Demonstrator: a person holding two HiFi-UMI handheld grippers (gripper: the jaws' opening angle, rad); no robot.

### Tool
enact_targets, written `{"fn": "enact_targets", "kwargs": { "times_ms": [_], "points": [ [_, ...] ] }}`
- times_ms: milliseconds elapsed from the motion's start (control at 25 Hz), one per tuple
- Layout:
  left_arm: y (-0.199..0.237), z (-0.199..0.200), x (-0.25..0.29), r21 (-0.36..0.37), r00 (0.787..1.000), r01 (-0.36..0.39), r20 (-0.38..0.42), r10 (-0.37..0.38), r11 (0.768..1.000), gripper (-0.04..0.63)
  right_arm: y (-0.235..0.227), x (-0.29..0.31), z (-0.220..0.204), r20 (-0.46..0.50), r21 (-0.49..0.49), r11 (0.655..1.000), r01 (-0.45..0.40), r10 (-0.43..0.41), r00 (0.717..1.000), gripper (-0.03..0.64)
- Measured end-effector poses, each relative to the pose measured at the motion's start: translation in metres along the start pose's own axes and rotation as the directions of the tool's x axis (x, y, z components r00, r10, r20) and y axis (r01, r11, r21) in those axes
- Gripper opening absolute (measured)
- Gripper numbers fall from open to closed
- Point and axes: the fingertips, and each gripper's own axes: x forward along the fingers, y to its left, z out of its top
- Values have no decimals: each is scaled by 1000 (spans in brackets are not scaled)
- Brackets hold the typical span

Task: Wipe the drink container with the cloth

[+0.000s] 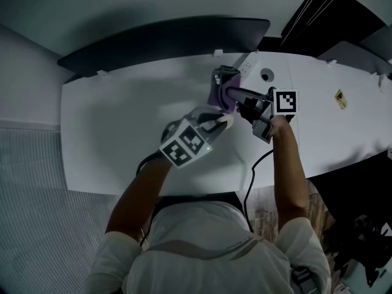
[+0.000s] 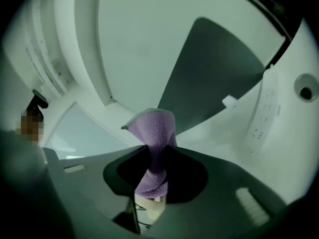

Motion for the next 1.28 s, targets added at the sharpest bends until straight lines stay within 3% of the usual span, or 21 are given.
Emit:
{"fn": "enact_targets", "kwargs": {
  "times_ms": [80,200,520,720,1080,1200,1280],
  "points": [
    [0,0,-1,-2,1000,-3,0,3,1000,68,0,15,-6,-94,73,994,-80,87,992,97],
    [0,0,-1,-2,1000,-5,0,5,1000,67,-7,29,-16,-202,130,986,-102,127,971,97],
    [0,0,-1,-4,1000,-2,-3,2,1000,69,-41,47,-45,-365,126,992,-24,69,928,95],
    [0,0,-1,-10,1000,-4,2,4,1000,69,-83,46,-71,-423,103,981,163,-106,900,95],
    [0,0,-2,-14,1000,-6,2,6,1000,69,-132,41,-94,-476,-21,948,318,-289,830,95],
    [1,0,-3,-19,1000,-11,9,11,1000,69,-145,36,-98,-469,-79,926,369,-362,805,95],
    [1,0,-3,-17,1000,-10,9,10,1000,69,-148,34,-97,-443,-116,914,389,-398,803,95]
  ]
}}
